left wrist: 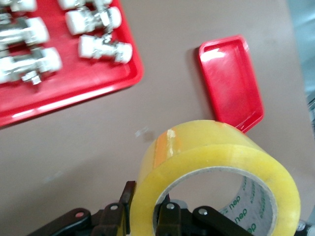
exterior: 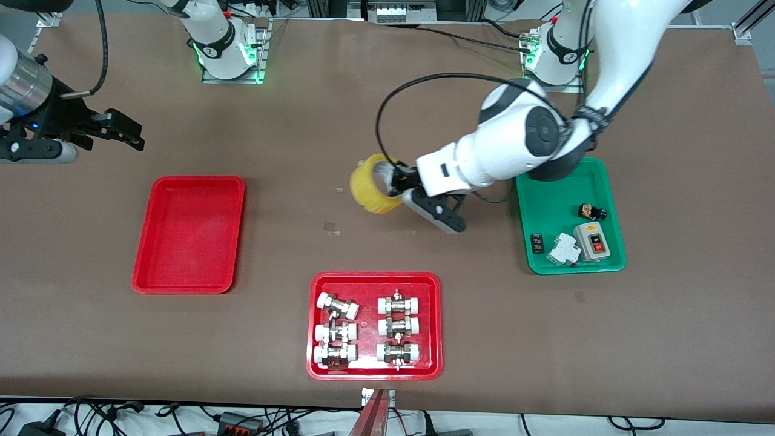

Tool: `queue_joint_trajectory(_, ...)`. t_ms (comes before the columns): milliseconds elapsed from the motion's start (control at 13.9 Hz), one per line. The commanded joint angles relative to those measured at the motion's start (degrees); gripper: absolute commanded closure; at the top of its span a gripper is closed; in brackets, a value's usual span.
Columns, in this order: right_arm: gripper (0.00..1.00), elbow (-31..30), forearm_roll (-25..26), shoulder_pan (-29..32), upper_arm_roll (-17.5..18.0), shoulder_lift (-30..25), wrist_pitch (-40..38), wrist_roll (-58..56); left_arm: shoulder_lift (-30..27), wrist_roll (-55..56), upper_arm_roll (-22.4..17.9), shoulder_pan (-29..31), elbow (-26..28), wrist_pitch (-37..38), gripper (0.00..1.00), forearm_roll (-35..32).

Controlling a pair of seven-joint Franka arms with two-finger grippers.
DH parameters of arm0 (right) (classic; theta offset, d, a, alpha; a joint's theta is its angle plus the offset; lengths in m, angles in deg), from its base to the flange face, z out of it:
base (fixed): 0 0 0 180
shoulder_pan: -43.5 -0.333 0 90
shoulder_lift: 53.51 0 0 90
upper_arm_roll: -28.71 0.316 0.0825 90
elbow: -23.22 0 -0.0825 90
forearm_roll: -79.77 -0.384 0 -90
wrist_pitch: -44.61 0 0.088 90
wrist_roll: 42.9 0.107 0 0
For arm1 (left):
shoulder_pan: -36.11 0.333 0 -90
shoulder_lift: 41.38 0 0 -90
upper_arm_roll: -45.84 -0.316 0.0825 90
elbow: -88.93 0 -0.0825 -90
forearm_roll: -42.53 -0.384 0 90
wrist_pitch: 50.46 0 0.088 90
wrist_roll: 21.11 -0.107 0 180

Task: Left arm passes tape to right arm into tray
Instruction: 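Carry the tape toward the middle while the right gripper reaches toward it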

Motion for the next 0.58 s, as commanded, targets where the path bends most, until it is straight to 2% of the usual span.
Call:
queue_joint_trajectory(0, 0.00, 0.8, -4.3, 0.8, 0.7, 1.3, -1.6, -3.5, 2.7, 1.3, -3.1, -5.9, -2.7, -4.9, 0.99, 0.0)
queue_joint_trajectory(216, 0.00, 1.1, -18.4, 1.0, 0.6, 3.9, 0.2, -5.0, 2.9, 2.9, -5.2, -9.5, -3.8, -5.7, 0.99, 0.5)
queue_joint_trajectory(359, 0.00, 1.1, -25.2, 0.6, 0.7, 6.1, 4.3, -5.0, 4.1, 3.6, -5.3, -13.6, -3.9, -14.6, 0.99, 0.4)
queue_joint_trajectory(503, 0.00, 1.0, -32.8, -1.4, 0.8, 9.0, 9.4, -5.0, 4.9, 3.5, -5.4, -15.2, -3.5, -23.5, 0.99, -0.3)
